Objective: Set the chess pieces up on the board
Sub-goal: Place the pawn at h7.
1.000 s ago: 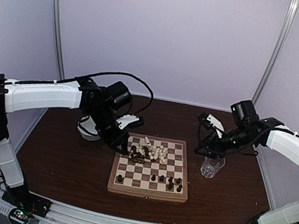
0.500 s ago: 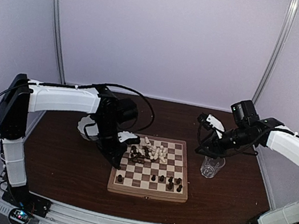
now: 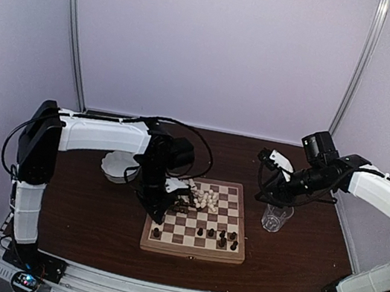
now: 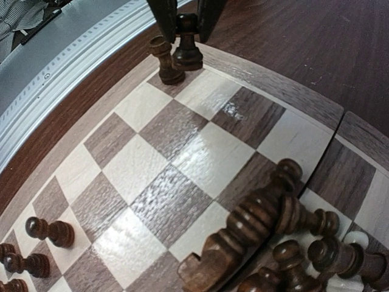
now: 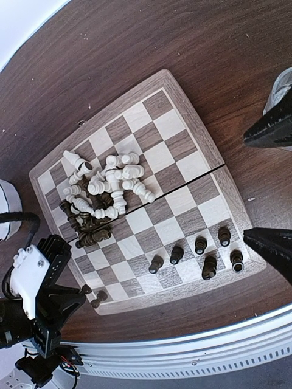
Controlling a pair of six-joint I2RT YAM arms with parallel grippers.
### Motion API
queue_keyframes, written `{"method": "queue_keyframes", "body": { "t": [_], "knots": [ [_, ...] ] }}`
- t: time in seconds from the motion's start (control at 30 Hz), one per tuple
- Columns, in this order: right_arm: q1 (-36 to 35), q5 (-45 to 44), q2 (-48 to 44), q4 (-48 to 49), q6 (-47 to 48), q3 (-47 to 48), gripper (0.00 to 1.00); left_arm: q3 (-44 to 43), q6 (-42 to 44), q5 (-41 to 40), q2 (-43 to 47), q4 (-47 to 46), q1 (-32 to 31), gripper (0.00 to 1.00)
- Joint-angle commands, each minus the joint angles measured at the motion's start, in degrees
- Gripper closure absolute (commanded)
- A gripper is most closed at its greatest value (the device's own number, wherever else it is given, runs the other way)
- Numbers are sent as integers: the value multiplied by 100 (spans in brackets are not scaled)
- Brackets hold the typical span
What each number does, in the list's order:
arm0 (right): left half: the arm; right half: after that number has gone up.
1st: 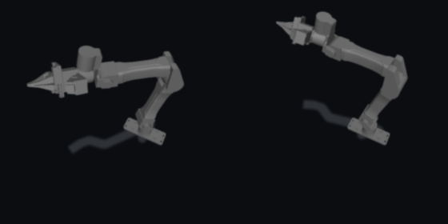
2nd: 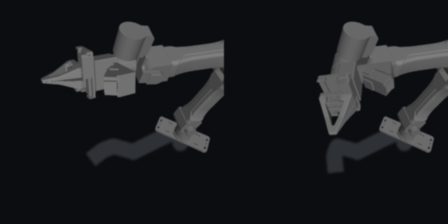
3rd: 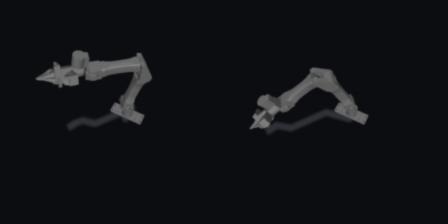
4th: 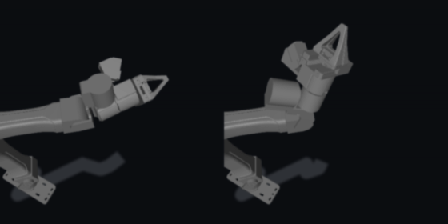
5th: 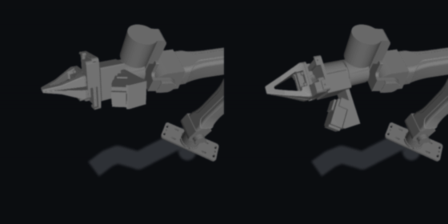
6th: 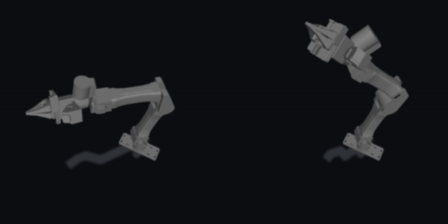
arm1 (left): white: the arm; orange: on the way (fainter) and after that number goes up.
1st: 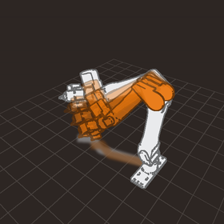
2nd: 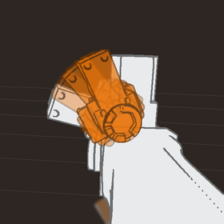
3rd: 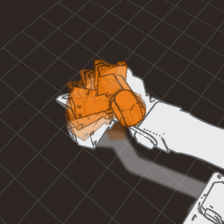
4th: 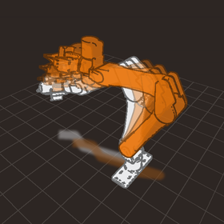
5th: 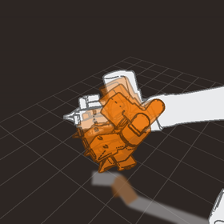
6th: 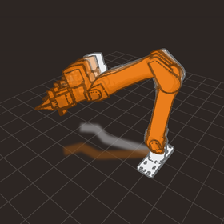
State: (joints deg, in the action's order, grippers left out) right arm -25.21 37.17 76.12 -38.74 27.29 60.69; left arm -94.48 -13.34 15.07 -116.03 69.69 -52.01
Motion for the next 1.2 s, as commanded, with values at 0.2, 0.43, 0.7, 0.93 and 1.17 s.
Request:
{"method": "queue_keyframes", "body": {
  "t": [0.2, 0.43, 0.7, 0.93, 1.17],
  "knots": [
    [-19, -69, -150, 100, 92, -89, 52, -309, 83, -379, -338, 287, -140, 96],
    [-19, -61, -141, 100, 99, -83, 53, -308, 96, -425, -427, 318, -156, 95],
    [-19, -60, -139, 94, 103, -92, 52, -341, 94, -516, -527, 326, -159, 95],
    [-19, -61, -141, 90, 110, -100, 53, -341, 77, -528, -587, 329, -173, 91],
    [-19, -52, -140, 90, 119, -101, 52, -394, 77, -487, -597, 330, -187, 77]
  ]
}}
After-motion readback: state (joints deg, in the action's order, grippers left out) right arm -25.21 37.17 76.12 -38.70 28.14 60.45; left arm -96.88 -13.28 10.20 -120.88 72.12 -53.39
